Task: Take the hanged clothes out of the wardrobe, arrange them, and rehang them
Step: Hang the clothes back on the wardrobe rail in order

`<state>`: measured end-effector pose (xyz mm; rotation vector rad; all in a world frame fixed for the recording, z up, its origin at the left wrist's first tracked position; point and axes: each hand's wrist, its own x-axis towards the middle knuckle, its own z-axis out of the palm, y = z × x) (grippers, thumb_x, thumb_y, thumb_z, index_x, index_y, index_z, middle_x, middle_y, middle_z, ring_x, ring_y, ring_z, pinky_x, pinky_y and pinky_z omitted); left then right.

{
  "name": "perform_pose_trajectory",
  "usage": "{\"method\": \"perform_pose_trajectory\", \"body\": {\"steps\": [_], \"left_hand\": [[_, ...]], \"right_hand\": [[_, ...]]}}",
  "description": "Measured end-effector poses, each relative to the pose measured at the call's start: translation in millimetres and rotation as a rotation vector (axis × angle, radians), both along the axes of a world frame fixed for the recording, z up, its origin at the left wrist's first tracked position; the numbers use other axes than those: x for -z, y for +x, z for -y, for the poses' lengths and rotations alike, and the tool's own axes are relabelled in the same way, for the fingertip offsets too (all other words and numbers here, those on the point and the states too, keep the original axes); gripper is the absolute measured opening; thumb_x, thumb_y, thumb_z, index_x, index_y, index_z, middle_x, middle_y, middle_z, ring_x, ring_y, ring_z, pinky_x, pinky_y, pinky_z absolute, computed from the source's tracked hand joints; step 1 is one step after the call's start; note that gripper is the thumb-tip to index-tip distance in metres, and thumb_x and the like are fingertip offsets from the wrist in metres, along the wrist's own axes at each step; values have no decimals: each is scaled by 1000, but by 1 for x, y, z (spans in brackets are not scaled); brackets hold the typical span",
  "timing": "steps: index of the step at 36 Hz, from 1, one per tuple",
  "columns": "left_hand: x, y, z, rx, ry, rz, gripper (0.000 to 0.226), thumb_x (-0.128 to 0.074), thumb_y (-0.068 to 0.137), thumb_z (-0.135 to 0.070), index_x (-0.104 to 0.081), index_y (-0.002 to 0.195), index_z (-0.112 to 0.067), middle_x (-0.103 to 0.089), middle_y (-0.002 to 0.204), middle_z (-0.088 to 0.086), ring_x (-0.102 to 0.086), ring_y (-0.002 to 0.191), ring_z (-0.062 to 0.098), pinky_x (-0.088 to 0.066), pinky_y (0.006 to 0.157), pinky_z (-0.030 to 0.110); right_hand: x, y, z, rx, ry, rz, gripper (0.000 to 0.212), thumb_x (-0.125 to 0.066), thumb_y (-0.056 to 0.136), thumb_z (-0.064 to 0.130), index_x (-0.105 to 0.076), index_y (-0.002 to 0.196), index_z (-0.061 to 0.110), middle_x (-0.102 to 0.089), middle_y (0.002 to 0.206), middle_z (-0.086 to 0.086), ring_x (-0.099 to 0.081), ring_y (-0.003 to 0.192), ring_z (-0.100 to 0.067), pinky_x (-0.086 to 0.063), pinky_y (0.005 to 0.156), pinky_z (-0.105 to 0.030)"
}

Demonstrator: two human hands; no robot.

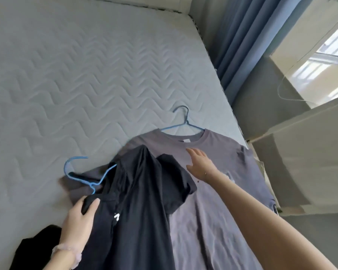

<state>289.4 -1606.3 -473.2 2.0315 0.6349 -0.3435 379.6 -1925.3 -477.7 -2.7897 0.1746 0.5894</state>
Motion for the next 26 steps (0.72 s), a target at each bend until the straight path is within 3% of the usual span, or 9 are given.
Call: {"method": "perform_pose_trajectory", "body": {"steps": [6,10,15,20,23,26], "left_hand": [[43,25,5,-19,105,-27,49,-49,96,-22,-40,137,3,-43,143,21,-38,134,35,-29,110,42],[60,41,20,120,188,-68,47,-48,96,-29,-45,137,-6,-52,137,18,-45,128,34,-35,103,38],[76,52,31,277,401,33,30,-46,96,-29,-58,115,-9,-69,91,25,-62,91,42,-47,74,40],[88,50,23,285,414,97,21,-49,94,-29,-58,98,-10,-58,54,14,-60,62,39,-45,57,39],[90,54,22,289,386,84,21,-50,94,-28,-59,99,-11,-52,48,8,-54,52,33,-40,53,35],[91,56,20,301,370,88,23,-50,94,-28,-59,104,-10,-49,48,4,-52,51,30,-41,55,34]], "right_hand": [[37,45,27,-26,-43,72,69,-48,88,22,-15,149,16,-14,157,-3,-10,145,-23,-16,117,-41],[50,72,39,14,-69,89,70,-44,91,24,-7,150,17,-5,159,-3,-2,147,-23,-11,118,-46],[60,98,51,23,-94,98,66,-39,96,28,-5,150,15,-4,159,-2,1,147,-22,-8,118,-50],[72,116,66,143,-137,55,70,-40,94,29,-2,150,14,-2,160,0,3,147,-21,-6,117,-52],[75,124,75,206,-120,16,75,-44,90,41,-6,149,15,-8,158,2,-1,147,-21,-9,113,-57],[73,131,86,256,-91,21,61,-50,87,37,-31,142,17,-29,149,-7,-26,138,-28,-18,110,-55]]}}
